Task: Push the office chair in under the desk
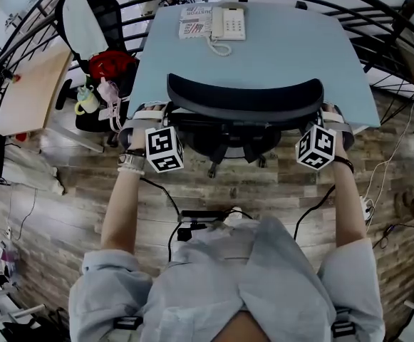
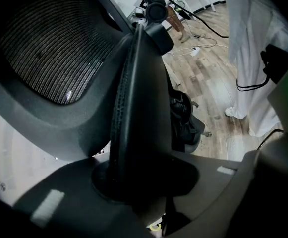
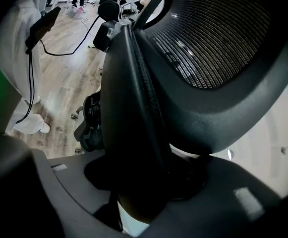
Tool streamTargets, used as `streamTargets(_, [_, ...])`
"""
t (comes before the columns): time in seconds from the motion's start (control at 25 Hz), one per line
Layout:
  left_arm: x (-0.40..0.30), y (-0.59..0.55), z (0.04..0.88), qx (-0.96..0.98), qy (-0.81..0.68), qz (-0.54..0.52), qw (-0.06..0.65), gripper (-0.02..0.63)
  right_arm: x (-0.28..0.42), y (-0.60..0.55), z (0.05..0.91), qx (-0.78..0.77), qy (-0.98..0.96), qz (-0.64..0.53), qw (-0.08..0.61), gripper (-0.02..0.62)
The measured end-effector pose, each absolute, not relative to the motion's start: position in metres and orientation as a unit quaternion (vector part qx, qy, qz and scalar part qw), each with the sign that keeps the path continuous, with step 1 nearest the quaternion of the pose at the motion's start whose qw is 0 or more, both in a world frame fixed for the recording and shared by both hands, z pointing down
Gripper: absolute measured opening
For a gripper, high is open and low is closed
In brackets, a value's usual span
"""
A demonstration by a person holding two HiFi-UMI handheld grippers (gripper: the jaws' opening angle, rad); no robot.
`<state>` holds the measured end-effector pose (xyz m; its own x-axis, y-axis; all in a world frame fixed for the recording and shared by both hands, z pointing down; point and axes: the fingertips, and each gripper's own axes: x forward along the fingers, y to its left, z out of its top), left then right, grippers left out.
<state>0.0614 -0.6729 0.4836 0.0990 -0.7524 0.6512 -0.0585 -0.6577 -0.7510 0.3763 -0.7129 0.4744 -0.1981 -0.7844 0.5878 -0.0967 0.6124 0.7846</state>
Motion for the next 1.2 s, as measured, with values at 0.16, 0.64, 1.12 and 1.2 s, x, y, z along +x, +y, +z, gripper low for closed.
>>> streamTargets(0.16, [0.061, -0.676, 0.485, -0.683, 0.298, -0.602, 0.288, 0.110, 0.375, -0.715, 0.475, 0.309, -0.714, -0.314, 0.544, 0.229])
streamTargets(0.64, [0.056, -0.678, 0.484, -0.686, 0.299, -0.599, 0.285, 0.109, 0.370, -0.716, 0.474, 0.307, -0.715, -0.318, 0.541, 0.233])
streamTargets(1.12, [0.054, -0.675, 0.477, -0.710, 0.318, -0.570, 0.264, 0.140, 0.369, -0.710, 0.472, 0.304, -0.736, -0.299, 0.525, 0.285])
streamTargets(1.2, [0.047, -0.674, 0.473, -0.708, 0.325, -0.568, 0.264, 0.141, 0.372, -0.707, 0.467, 0.310, -0.738, -0.296, 0.522, 0.287])
